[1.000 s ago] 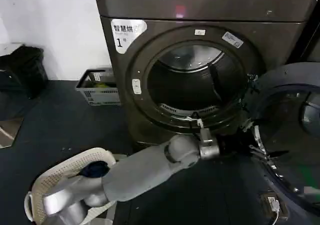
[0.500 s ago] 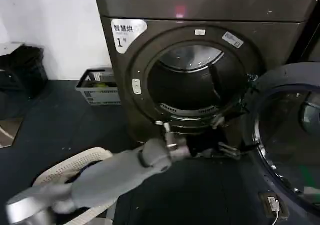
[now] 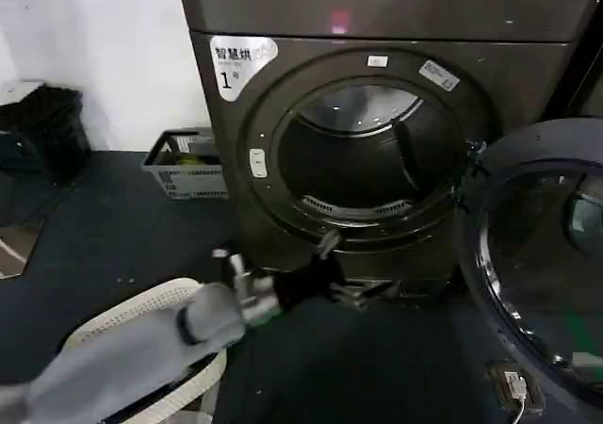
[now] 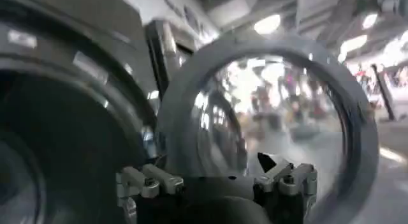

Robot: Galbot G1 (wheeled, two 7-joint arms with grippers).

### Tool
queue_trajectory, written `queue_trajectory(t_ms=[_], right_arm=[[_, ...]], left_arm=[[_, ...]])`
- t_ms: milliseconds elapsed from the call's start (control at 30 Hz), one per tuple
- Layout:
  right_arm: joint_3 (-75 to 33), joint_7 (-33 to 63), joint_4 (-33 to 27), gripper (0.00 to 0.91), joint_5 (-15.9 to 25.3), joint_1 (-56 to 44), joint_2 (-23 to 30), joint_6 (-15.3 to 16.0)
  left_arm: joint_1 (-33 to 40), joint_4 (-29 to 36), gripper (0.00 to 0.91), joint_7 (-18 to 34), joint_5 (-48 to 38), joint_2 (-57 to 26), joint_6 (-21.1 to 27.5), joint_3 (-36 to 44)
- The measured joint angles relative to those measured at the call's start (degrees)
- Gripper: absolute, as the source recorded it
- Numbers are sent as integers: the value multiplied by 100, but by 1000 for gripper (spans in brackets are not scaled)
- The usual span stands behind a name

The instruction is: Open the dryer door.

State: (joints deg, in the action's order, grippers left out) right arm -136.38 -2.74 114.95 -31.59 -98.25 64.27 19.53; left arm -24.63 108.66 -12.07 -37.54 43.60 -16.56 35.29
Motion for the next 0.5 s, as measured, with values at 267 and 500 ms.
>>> queue_trajectory(t_ms=[267, 500], right_arm=[[49, -11, 19, 907, 234, 121, 10, -87], [-16, 8, 29, 907, 325, 195, -29, -92]], left_arm=[[-358, 388, 907, 49, 189, -1122, 391, -8], [-681, 567, 907, 138, 250, -2029, 1031, -171]])
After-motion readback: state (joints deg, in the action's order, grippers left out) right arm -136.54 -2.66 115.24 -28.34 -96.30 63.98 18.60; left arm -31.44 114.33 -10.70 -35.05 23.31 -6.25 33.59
